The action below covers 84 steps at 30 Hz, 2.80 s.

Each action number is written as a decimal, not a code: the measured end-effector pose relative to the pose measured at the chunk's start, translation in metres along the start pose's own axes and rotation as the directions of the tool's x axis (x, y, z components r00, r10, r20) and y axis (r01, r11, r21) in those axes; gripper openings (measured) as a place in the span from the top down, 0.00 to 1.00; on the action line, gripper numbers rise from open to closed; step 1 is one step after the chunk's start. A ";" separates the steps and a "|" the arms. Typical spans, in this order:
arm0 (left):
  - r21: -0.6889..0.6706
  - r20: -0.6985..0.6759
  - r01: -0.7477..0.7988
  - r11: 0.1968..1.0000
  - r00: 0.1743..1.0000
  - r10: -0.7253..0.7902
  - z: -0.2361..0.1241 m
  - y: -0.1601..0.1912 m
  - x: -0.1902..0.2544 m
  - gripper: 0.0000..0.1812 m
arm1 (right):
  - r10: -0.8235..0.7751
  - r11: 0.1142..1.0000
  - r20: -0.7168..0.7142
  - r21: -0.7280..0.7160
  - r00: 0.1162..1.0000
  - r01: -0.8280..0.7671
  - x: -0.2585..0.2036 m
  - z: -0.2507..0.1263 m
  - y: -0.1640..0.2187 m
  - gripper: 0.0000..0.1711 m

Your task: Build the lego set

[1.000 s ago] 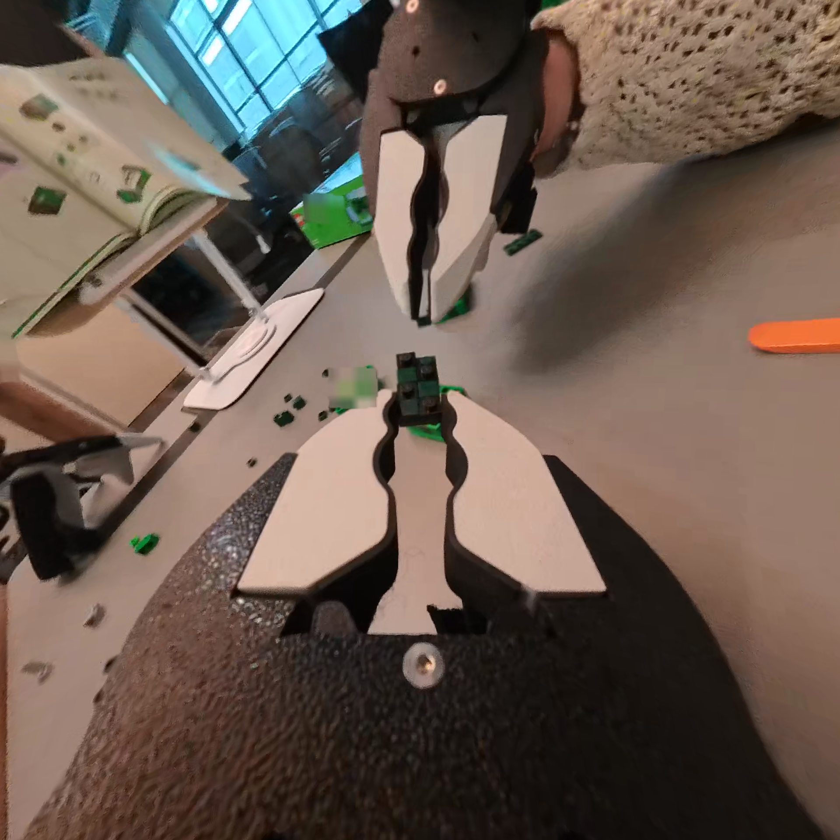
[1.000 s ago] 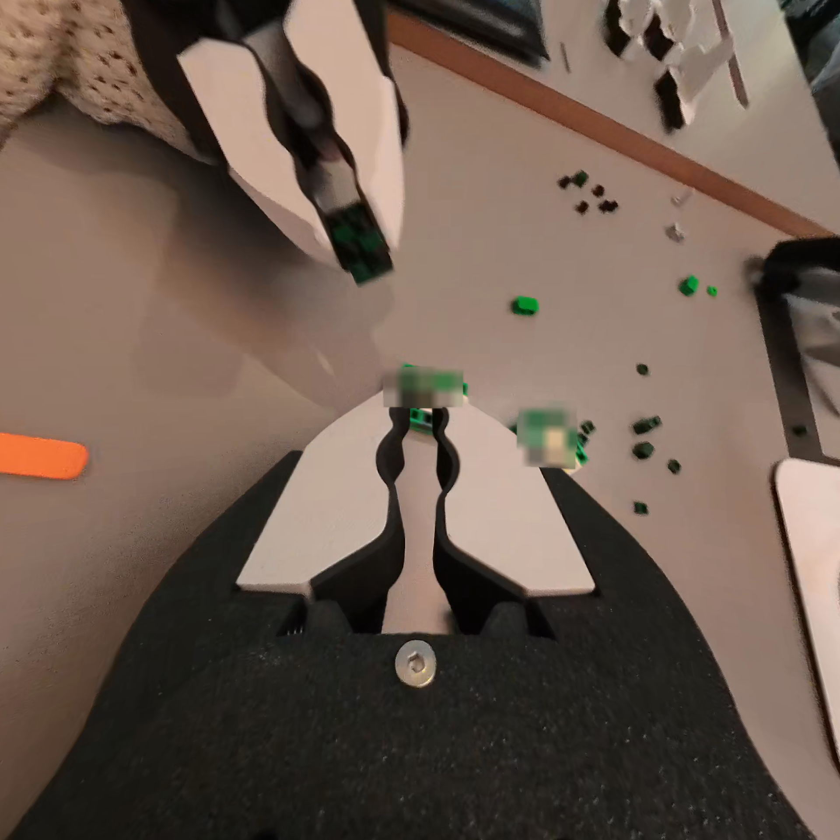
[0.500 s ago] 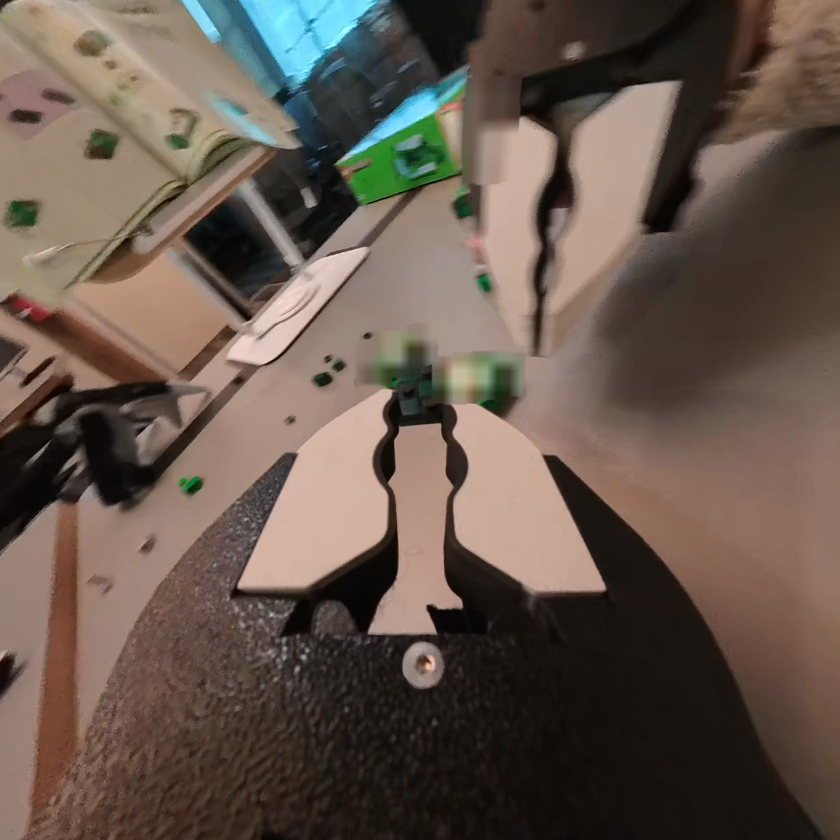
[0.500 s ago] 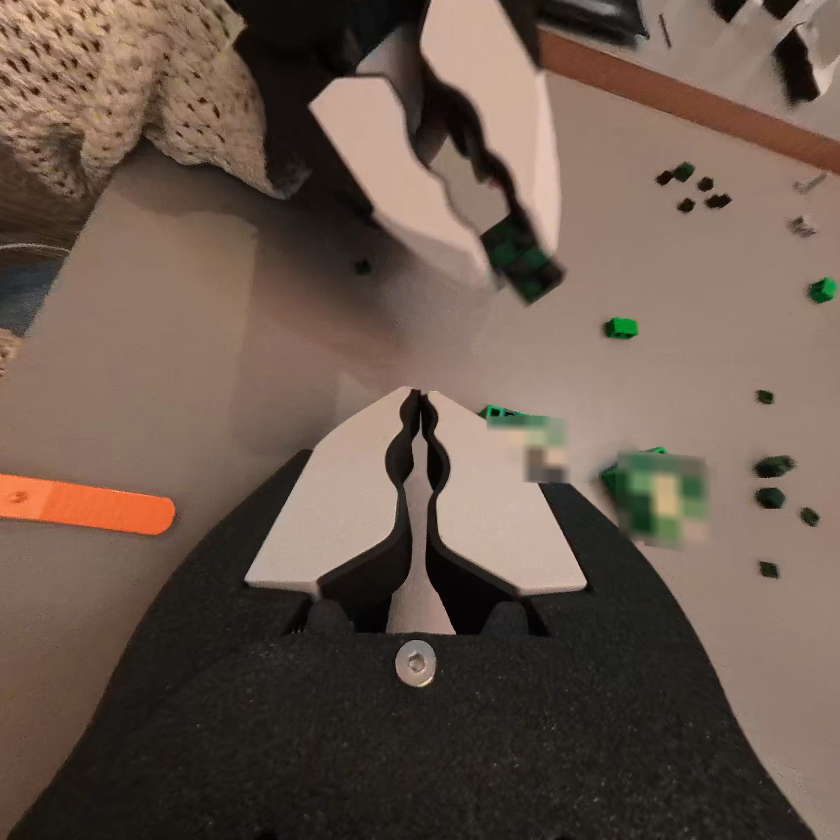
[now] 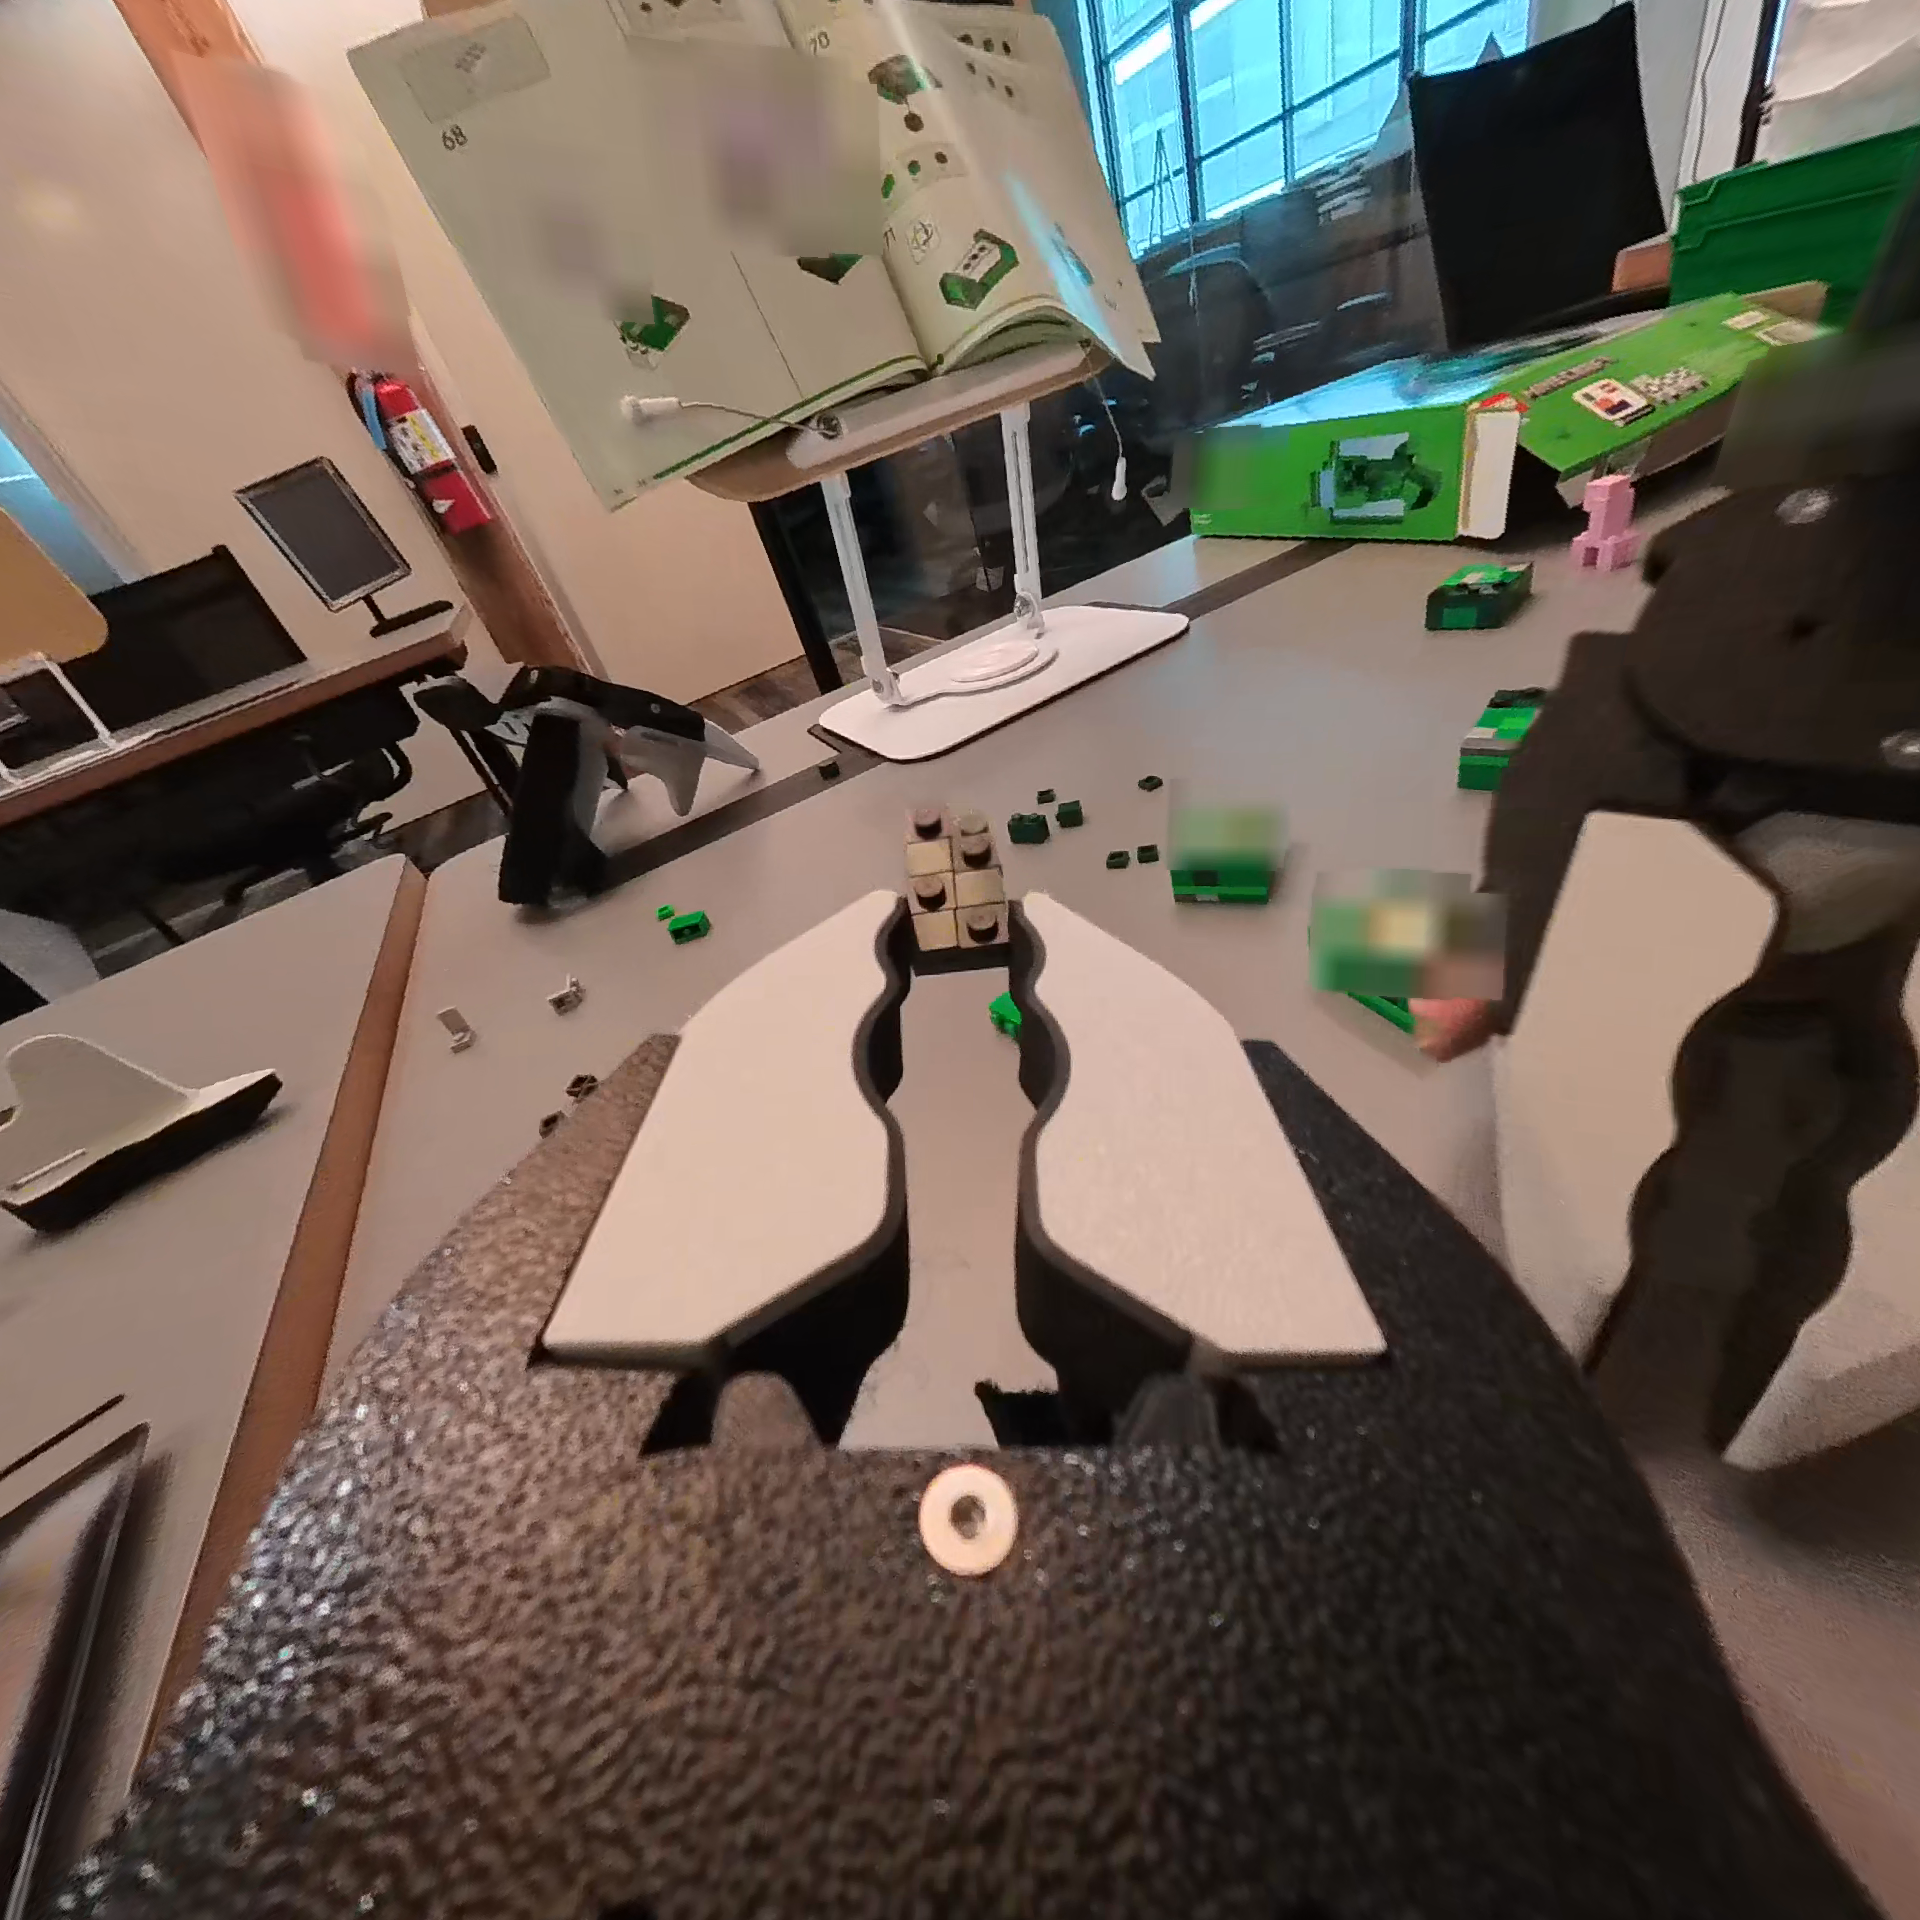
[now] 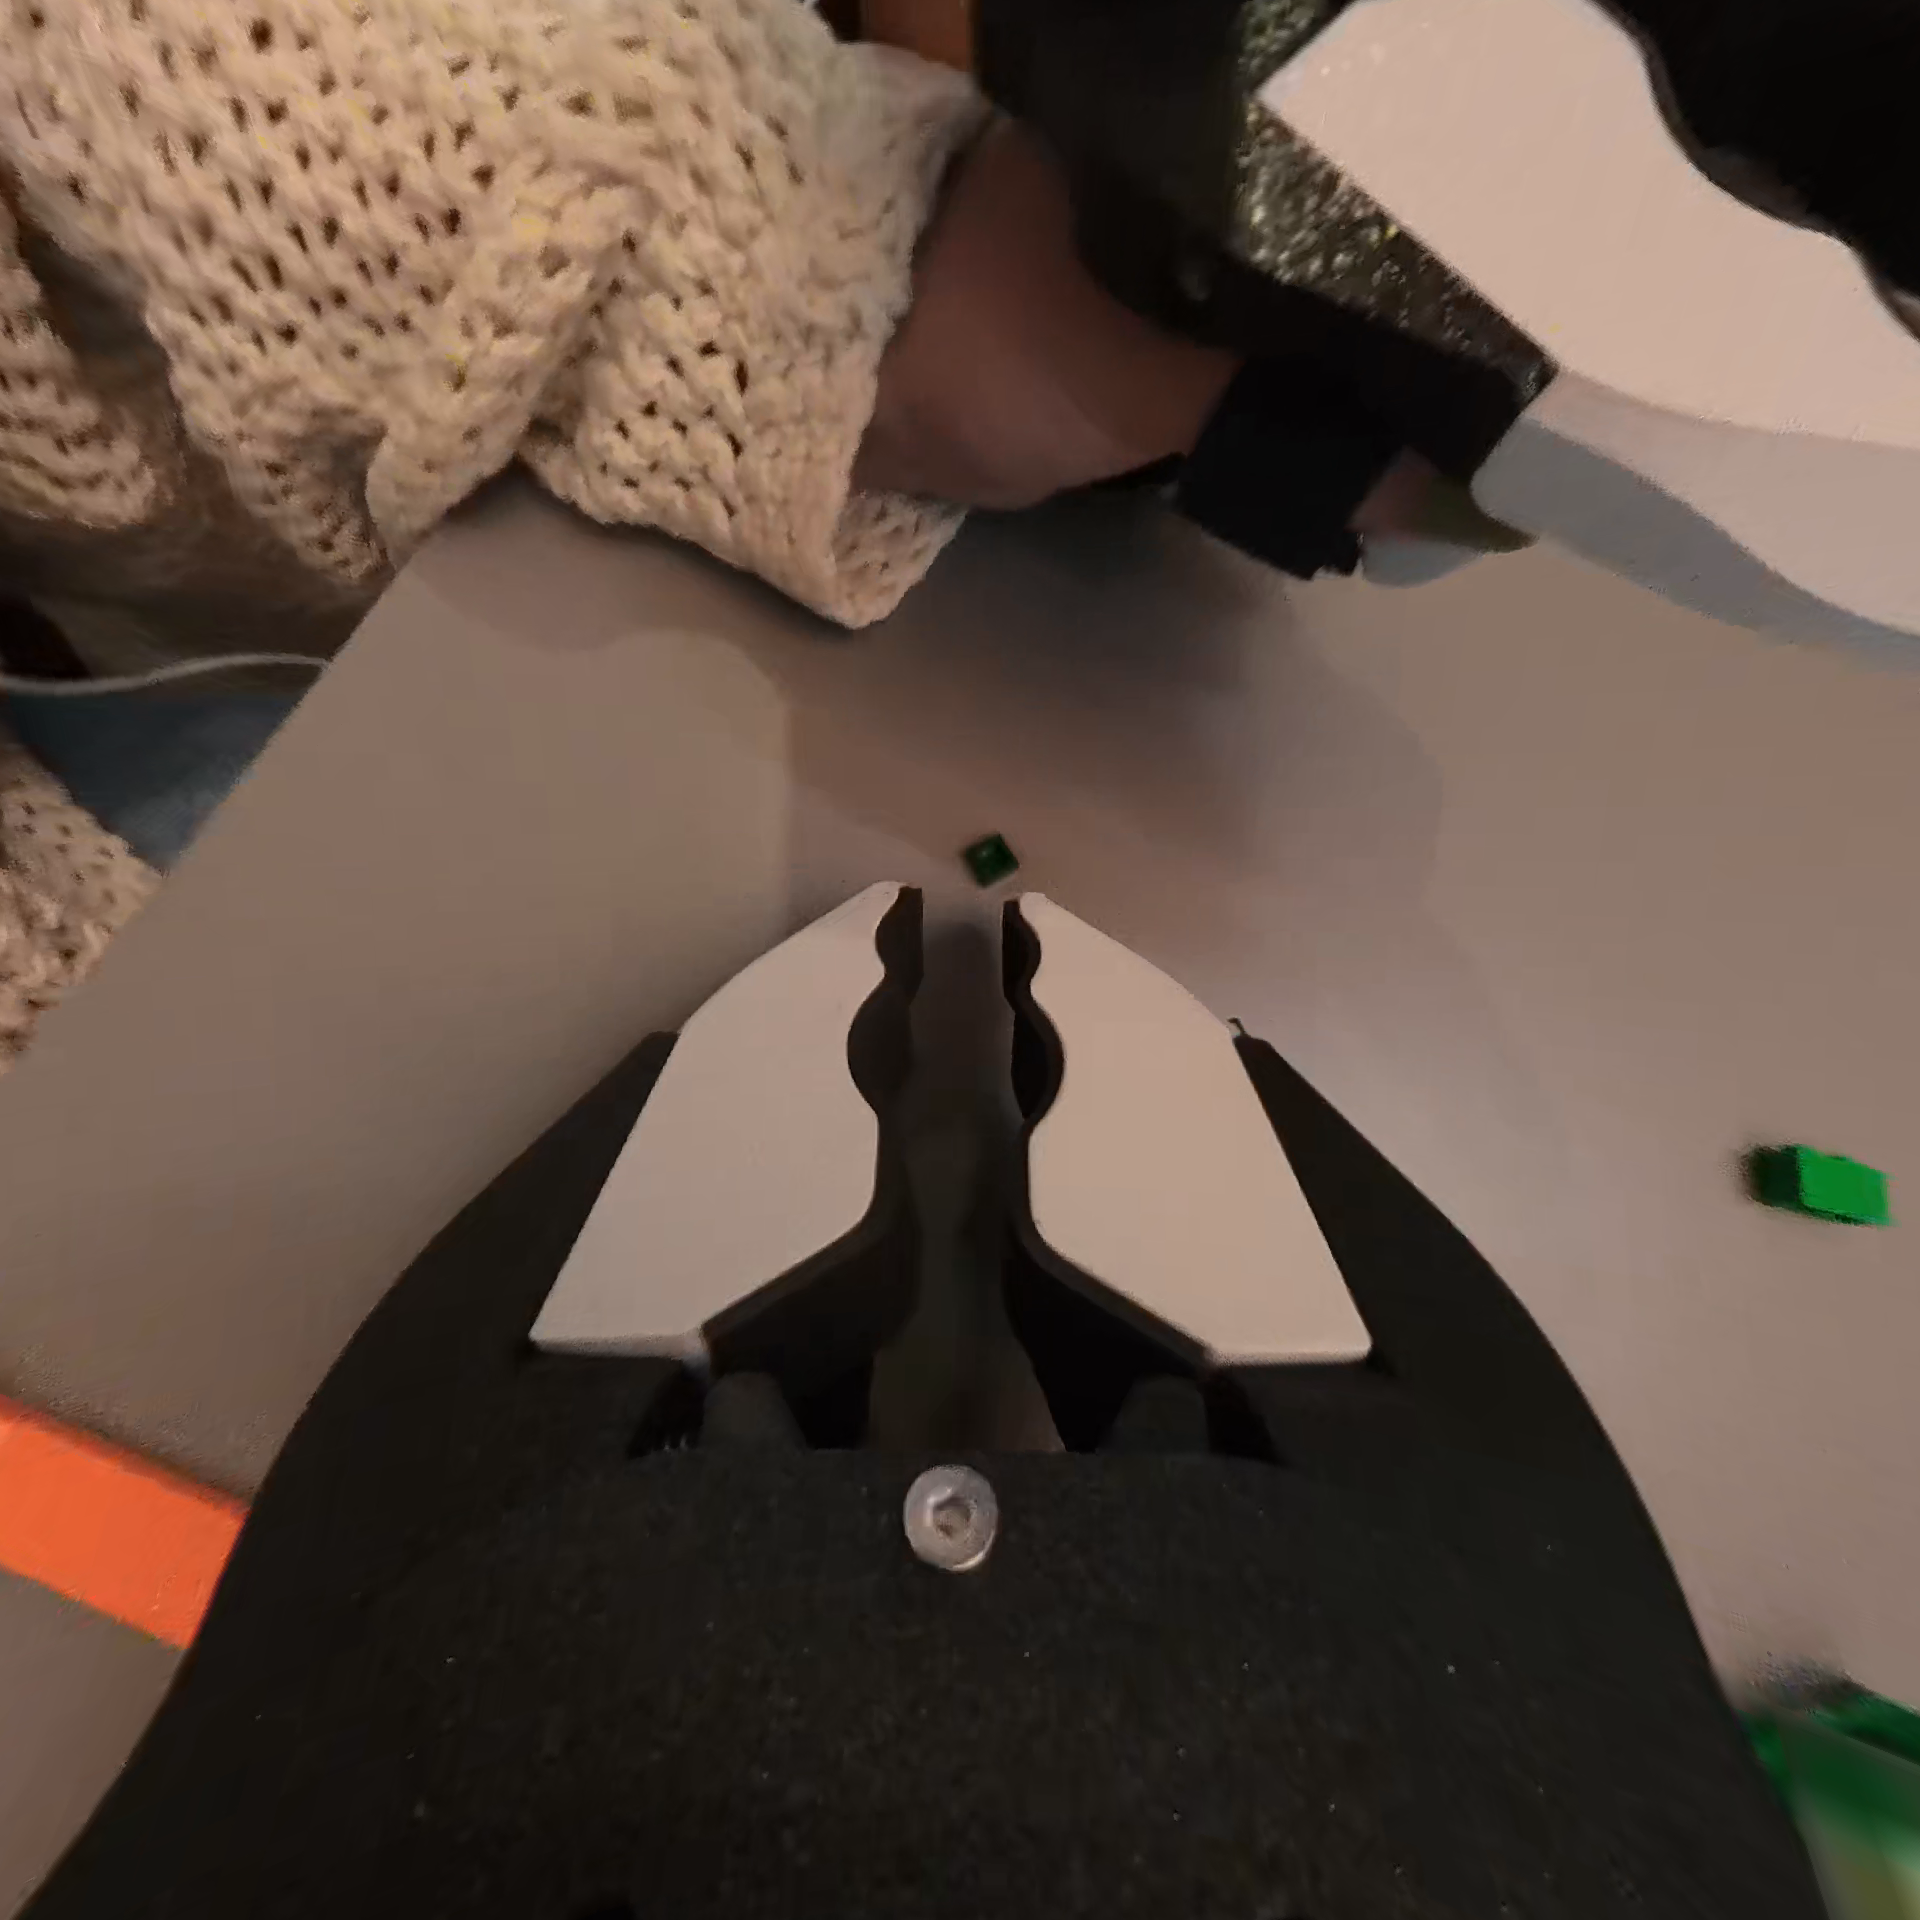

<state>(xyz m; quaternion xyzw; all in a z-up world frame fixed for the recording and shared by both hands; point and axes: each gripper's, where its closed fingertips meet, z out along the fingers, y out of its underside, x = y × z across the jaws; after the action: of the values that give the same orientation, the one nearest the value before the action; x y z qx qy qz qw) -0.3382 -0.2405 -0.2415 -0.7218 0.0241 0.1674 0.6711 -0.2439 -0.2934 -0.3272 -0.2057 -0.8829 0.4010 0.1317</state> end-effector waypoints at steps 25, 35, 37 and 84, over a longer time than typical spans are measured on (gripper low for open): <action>-0.016 -0.495 -0.366 0.930 0.811 0.311 0.001 0.024 0.103 0.91 | 0.131 0.991 -0.379 0.052 0.916 -0.120 0.027 -0.068 0.024 0.95; -0.008 -0.569 -0.353 0.936 0.771 0.286 -0.003 0.026 0.115 0.91 | 0.122 0.992 -0.403 0.031 0.907 -0.119 0.019 -0.073 0.033 0.95; -0.022 -0.577 -0.369 0.929 0.764 0.290 -0.003 0.030 0.117 0.91 | 0.116 0.993 -0.402 0.029 0.908 -0.113 0.019 -0.071 0.032 0.95; -0.197 -0.632 -0.003 0.980 0.765 -0.125 -0.011 0.015 0.107 0.91 | 0.068 0.996 -0.104 -0.044 0.992 -0.073 0.001 -0.066 0.046 0.96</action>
<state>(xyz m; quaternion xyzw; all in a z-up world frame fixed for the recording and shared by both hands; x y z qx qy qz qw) -0.2389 -0.2325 -0.2852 -0.7952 0.2125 -0.1098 0.5572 -0.2069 -0.2221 -0.3198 -0.2601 -0.8764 0.3734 0.1575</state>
